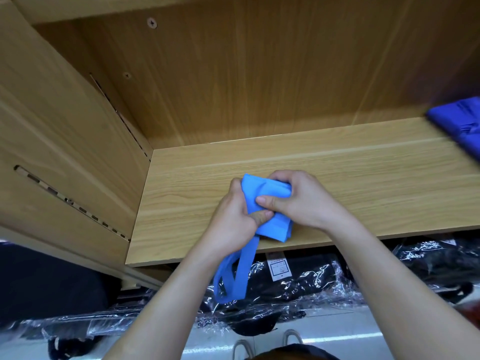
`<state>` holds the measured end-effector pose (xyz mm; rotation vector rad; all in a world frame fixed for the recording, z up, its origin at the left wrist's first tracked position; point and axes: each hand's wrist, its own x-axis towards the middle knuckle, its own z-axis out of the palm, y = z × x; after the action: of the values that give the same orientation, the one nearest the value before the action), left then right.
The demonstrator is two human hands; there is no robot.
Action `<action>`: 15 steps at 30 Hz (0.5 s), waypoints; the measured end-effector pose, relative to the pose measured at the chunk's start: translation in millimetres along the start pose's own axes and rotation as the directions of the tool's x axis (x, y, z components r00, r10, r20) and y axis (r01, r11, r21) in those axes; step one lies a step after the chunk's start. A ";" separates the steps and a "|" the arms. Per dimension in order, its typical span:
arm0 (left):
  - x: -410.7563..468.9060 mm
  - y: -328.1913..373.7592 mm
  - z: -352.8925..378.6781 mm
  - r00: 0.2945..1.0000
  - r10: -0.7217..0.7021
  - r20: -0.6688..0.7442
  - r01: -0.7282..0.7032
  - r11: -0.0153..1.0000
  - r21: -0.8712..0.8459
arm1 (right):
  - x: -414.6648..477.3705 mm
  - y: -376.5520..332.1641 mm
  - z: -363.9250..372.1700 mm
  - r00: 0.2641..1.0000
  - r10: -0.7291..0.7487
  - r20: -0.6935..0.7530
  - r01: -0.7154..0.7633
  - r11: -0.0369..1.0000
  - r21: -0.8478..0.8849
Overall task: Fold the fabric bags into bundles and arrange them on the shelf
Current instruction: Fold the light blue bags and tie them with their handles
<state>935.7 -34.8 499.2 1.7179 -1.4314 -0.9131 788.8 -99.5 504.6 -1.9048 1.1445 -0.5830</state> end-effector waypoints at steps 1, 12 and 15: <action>1.5 -1.4 -2.7 0.999 -0.027 0.035 0.030 0.997 -0.070 | -0.3 -0.6 -1.8 1.000 -0.019 -0.008 0.020 0.999 0.044; -21.0 -39.6 -63.9 0.967 -0.111 0.230 0.233 0.755 -0.613 | -7.5 19.0 -45.6 0.984 0.103 -0.146 0.023 0.737 0.676; -22.8 -36.4 -65.5 0.973 -0.152 0.174 0.231 0.597 -0.768 | -7.3 27.9 -39.7 0.985 0.101 -0.142 0.032 0.698 0.715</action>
<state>1006.8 -2.1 502.1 1.1440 -0.6762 -1.4835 742.7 -116.3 503.7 -1.1579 0.8597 -1.0190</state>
